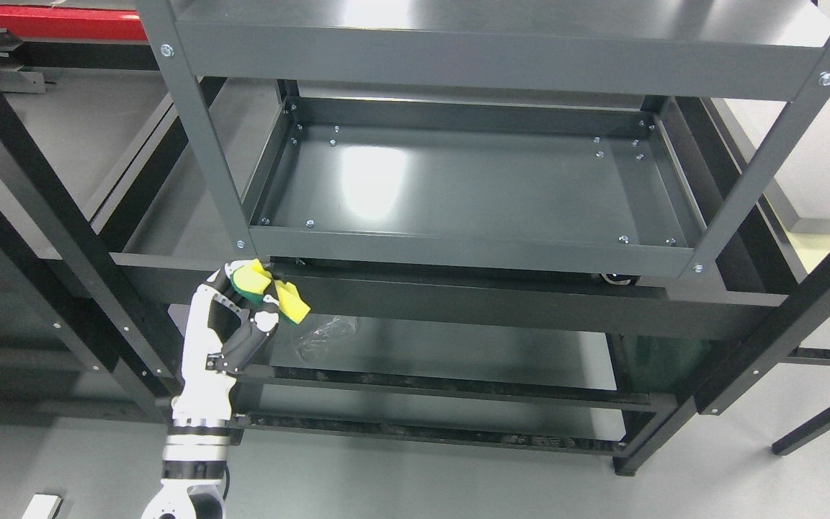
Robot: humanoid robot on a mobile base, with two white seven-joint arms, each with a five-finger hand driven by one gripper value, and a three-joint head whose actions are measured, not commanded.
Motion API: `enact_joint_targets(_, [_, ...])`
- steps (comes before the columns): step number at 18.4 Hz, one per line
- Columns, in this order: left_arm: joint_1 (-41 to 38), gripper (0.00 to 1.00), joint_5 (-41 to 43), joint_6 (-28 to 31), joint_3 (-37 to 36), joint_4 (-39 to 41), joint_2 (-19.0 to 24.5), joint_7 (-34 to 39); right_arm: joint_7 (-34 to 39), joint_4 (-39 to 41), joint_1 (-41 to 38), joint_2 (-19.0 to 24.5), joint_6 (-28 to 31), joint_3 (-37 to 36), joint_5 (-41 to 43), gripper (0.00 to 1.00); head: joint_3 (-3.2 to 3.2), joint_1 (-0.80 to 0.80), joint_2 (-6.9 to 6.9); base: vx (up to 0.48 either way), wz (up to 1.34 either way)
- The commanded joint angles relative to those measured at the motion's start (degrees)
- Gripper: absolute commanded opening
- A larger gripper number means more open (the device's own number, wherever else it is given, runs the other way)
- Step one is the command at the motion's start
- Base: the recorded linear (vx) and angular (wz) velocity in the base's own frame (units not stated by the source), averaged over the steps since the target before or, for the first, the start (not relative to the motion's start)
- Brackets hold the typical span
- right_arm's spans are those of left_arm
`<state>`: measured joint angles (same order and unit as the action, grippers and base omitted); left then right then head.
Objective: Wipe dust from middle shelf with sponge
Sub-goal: 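Withdraw the left hand holding the sponge down out of the shelf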
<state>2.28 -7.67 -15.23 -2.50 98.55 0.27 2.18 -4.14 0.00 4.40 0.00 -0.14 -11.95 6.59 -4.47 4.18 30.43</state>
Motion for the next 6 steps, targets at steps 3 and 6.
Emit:
enact_joint_targets(3, [-0.8, 0.01, -2.3, 2.6, 1.8, 1.5, 0.7, 0.0, 0.0, 1.0, 0.0, -1.0, 4.2, 0.0, 0.0, 1.0, 0.0, 0.0, 0.0, 0.0, 0.0])
enact_joint_targets(6, [-0.8, 0.01, -2.3, 2.7, 2.3, 1.5, 0.7, -0.2, 0.0, 1.0, 0.0, -1.0, 4.2, 0.0, 0.0, 1.0, 0.0, 0.0, 0.0, 0.0, 0.0])
